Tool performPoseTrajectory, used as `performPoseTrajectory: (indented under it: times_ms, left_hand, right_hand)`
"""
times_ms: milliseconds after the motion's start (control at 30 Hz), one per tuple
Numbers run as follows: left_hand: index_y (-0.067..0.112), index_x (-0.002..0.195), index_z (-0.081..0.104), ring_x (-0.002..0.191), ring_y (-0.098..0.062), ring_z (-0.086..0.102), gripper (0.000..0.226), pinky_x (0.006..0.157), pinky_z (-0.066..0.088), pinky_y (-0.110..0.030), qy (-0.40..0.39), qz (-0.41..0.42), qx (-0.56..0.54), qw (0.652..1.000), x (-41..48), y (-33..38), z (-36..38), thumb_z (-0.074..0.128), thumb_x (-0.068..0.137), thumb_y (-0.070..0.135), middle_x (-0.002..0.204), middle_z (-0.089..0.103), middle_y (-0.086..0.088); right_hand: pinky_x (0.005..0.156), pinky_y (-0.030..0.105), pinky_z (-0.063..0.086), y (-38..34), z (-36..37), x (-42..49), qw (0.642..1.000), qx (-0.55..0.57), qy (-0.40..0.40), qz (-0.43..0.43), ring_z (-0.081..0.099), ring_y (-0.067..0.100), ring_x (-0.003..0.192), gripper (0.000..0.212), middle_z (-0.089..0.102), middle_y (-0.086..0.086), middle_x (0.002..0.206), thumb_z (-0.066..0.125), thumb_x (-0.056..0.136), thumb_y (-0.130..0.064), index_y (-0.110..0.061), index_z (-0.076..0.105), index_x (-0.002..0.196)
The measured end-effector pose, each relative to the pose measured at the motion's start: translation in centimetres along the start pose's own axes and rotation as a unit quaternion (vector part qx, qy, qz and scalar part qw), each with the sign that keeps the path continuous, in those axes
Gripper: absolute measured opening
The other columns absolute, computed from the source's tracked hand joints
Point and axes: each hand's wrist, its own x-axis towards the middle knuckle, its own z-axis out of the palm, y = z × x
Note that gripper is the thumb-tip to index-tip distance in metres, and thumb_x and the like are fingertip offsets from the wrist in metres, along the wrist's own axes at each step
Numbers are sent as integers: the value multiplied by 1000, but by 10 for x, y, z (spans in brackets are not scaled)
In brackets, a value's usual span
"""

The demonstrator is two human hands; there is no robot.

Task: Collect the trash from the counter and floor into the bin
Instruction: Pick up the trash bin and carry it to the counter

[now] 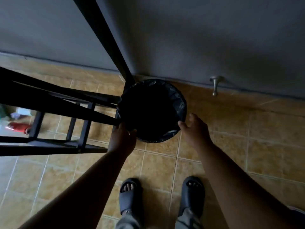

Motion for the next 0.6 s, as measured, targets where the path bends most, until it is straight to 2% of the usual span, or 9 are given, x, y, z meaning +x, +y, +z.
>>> performPoseTrajectory:
  times_ms: [67, 200, 300, 367, 467, 600]
  left_hand:
    - [7, 132, 49, 115, -35, 56, 50, 89, 44, -34, 15, -36, 4, 999, 20, -9, 16, 59, 89, 30, 129, 57, -19]
    - [1, 129, 49, 118, -38, 53, 50, 92, 43, -36, 31, -100, 0, 994, 53, -26, 40, 60, 88, 27, 128, 57, -23]
    - [2, 124, 53, 111, -38, 58, 45, 82, 44, -33, 34, -98, 35, 994, 65, -36, 53, 60, 87, 26, 121, 62, -21]
    - [3, 122, 56, 109, -37, 60, 39, 78, 43, -33, 42, -87, 53, 994, 69, -39, 58, 60, 87, 19, 117, 64, -20]
    - [-1, 120, 58, 108, -38, 60, 35, 86, 48, -41, 51, -81, 68, 993, 64, -33, 53, 59, 88, 12, 115, 65, -22]
    - [5, 114, 62, 97, -35, 66, 31, 69, 46, -32, 35, -84, 30, 995, 50, -24, 35, 61, 87, 19, 105, 70, -18]
  right_hand:
    - [93, 32, 41, 11, 19, 24, 1000, -12, 9, 12, 49, 33, 125, 53, 52, 15, 136, 55, 94, -34, -8, 42, 138]
    - [83, 32, 40, 35, 54, 66, 998, -31, 7, 46, 50, 36, 121, 52, 52, 18, 133, 56, 93, -33, -8, 41, 136]
    - [92, 37, 44, 40, 69, 79, 998, -37, 13, 47, 46, 37, 127, 55, 48, 18, 139, 58, 93, -22, -7, 34, 141]
    - [93, 39, 46, 42, 73, 82, 997, -37, 39, 49, 47, 38, 126, 53, 49, 19, 137, 59, 91, -14, -5, 37, 138]
    - [81, 35, 48, 43, 70, 79, 995, -18, 60, 79, 54, 38, 117, 46, 55, 21, 129, 62, 87, -11, -4, 45, 130]
    - [72, 28, 43, 40, 42, 58, 993, 15, 45, 105, 57, 38, 113, 46, 55, 21, 128, 62, 87, -12, -3, 45, 129]
